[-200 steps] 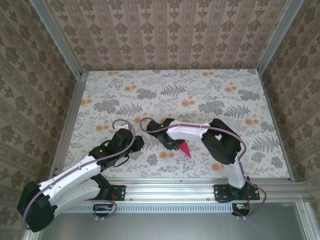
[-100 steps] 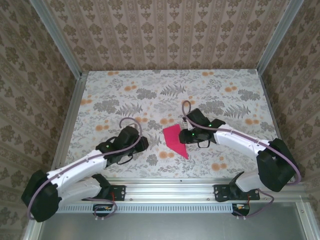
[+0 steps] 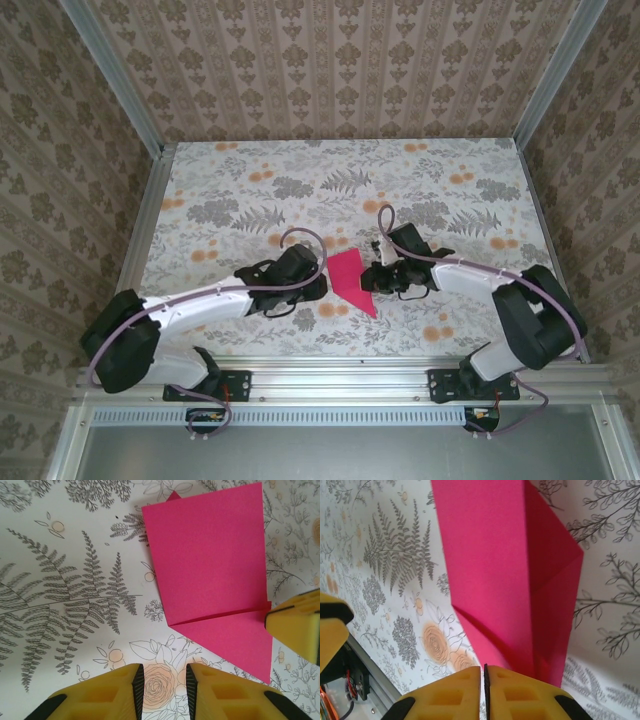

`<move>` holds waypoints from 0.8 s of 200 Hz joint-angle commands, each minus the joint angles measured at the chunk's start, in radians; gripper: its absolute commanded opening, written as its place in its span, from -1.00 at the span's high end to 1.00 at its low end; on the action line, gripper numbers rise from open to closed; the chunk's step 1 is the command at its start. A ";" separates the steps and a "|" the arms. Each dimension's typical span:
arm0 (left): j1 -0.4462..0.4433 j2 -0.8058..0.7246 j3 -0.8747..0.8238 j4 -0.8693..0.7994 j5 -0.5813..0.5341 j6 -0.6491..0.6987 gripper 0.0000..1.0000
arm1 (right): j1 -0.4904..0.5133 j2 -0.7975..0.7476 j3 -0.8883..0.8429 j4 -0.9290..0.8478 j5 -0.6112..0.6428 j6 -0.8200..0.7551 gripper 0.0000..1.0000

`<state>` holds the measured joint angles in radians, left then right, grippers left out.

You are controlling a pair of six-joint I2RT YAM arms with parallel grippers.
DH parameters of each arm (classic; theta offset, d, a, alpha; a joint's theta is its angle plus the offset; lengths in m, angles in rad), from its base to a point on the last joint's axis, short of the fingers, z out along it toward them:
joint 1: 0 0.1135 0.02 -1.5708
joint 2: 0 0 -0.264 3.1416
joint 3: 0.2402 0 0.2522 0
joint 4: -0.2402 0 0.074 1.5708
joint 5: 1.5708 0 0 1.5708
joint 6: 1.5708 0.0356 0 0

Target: Fold a paper plane with a square sheet of paper (pick it up from the middle)

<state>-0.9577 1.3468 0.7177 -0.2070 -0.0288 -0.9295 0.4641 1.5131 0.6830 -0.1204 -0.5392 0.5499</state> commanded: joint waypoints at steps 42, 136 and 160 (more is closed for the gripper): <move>-0.015 0.027 -0.001 0.092 0.070 -0.061 0.35 | -0.098 0.119 -0.105 0.142 -0.112 0.007 0.83; -0.005 0.197 0.076 0.191 0.099 -0.143 0.20 | -0.119 0.239 -0.190 0.327 -0.165 0.090 0.80; -0.002 0.221 0.092 0.190 0.092 -0.150 0.19 | -0.118 0.253 -0.187 0.340 -0.145 0.091 0.78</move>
<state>-0.9672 1.5497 0.7700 -0.0368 0.0601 -1.0462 0.3138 1.6737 0.5289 0.2111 -0.7940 0.6399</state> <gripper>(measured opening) 0.403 0.108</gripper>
